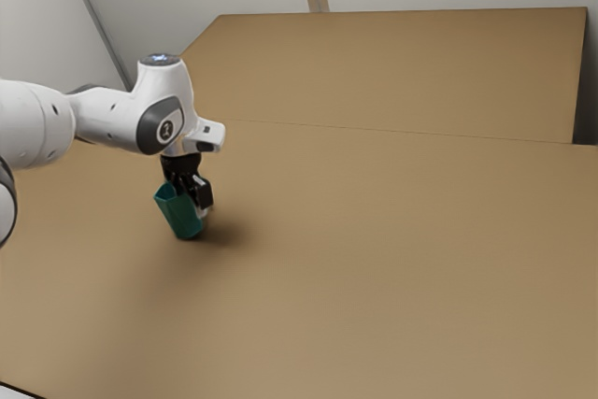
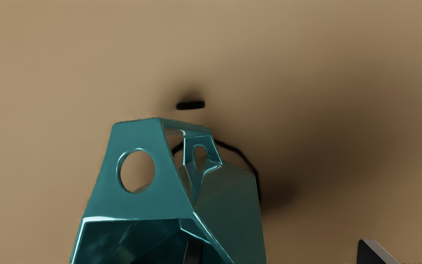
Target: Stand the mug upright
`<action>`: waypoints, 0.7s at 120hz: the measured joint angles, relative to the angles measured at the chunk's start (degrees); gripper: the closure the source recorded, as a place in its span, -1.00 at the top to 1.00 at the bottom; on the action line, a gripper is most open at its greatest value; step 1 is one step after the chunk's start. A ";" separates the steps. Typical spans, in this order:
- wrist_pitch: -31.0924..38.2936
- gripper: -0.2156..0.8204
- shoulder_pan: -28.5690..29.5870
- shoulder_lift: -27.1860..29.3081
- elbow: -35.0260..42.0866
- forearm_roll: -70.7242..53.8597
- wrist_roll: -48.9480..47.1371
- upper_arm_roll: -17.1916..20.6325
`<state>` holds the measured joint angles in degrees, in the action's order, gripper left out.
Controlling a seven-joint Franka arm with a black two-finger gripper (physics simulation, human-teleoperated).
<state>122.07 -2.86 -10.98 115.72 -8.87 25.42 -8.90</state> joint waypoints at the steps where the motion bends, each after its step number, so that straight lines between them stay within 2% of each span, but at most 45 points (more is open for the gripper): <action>1: 0.00 0.30 0.01 0.08 0.00 -0.02 -0.05 -0.06; 21: -0.55 0.46 0.05 2.98 -0.37 -0.09 -0.89 -0.50; 48: -2.79 0.54 -0.30 8.25 -2.82 2.30 -1.58 -1.18; 84: -15.38 0.57 0.26 10.41 -17.10 3.40 -2.50 -2.50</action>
<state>106.69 -2.60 -0.58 98.62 -5.47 22.93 -11.40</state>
